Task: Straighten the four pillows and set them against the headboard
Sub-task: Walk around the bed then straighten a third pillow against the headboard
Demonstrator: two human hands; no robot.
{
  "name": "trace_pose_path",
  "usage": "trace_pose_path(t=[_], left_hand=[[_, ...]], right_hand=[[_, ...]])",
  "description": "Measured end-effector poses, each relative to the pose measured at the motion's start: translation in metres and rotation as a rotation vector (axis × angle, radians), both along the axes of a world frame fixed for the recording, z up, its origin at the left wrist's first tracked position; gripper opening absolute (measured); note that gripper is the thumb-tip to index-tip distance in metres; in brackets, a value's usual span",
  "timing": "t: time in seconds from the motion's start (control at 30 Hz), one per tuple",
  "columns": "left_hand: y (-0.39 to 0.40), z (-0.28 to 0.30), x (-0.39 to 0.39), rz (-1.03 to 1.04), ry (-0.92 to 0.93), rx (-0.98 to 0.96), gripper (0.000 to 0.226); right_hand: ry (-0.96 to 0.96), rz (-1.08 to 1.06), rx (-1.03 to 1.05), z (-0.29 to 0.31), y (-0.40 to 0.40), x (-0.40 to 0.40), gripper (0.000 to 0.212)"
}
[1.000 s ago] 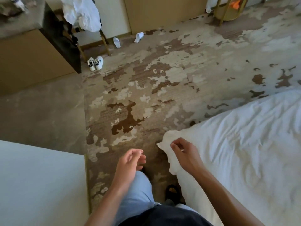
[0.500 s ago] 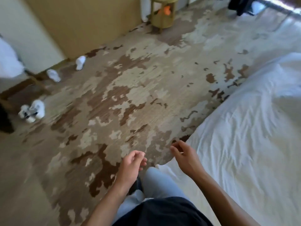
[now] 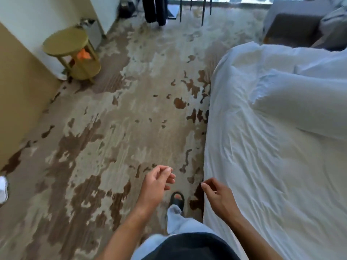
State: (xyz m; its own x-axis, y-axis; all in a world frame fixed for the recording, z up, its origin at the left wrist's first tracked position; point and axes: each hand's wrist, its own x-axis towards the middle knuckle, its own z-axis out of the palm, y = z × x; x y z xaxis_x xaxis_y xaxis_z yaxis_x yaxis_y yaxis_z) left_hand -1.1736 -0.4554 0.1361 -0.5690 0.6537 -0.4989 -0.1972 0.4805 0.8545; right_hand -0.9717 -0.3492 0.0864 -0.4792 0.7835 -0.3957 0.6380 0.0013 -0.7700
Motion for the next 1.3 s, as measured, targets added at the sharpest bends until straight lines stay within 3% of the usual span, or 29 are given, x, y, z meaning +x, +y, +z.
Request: trace_pose_path(t=[0.3, 0.53, 0.7, 1.0, 1.3], left_hand=[[0.132, -0.007, -0.2, 0.065, -0.013, -0.103, 0.02], [0.309, -0.022, -0.364, -0.05, -0.003, -0.089, 0.021], [0.467, -0.003, -0.43, -0.319, -0.02, -0.08, 0.021], [0.764, 0.021, -0.477, -0.699, -0.036, 0.054, 0.021], [1.023, 0.021, -0.542, -0.69, 0.083, 0.005, 0.019]], right_hand=[[0.086, -0.002, 0.023, 0.027, 0.192, -0.221, 0.015], [0.049, -0.089, 0.069, 0.022, 0.355, -0.366, 0.014], [-0.007, -0.299, 0.033, 0.036, 0.446, -0.415, 0.013], [-0.051, -0.665, -0.002, 0.023, 0.629, -0.456, 0.017], [0.08, -0.647, -0.07, 0.007, 0.91, -0.519, 0.014]])
